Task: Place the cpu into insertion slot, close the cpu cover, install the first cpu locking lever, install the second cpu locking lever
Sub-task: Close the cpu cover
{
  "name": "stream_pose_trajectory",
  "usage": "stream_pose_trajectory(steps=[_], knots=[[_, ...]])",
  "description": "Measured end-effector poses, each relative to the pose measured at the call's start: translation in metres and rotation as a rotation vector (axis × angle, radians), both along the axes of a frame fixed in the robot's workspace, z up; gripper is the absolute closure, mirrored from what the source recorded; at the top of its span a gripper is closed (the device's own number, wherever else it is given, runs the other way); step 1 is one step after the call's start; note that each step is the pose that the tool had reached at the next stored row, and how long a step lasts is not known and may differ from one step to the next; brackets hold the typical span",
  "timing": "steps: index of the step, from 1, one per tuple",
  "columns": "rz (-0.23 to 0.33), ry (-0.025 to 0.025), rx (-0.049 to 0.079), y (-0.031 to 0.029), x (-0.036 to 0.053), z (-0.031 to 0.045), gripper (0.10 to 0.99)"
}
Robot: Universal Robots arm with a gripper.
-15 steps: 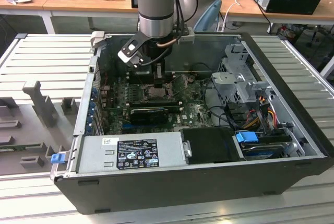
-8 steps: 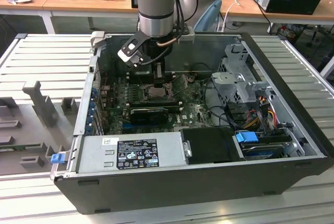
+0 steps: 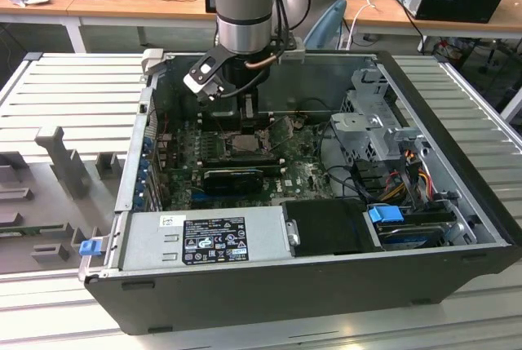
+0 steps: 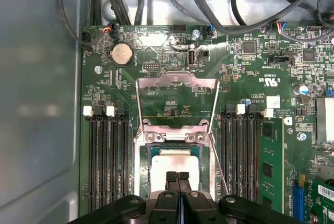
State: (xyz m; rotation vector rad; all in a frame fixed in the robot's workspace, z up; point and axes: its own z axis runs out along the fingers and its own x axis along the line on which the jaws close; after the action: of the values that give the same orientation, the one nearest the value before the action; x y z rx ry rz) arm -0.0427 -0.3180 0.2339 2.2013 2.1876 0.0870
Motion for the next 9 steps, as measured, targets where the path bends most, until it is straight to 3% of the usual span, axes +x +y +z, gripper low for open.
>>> stream_pose_trajectory(steps=[5, 9], knots=[[0.0, 0.0039, 0.001, -0.0001, 0.0103, 0.0002, 0.98], [0.0, 0.0039, 0.001, 0.0, 0.0113, 0.0011, 0.98]])
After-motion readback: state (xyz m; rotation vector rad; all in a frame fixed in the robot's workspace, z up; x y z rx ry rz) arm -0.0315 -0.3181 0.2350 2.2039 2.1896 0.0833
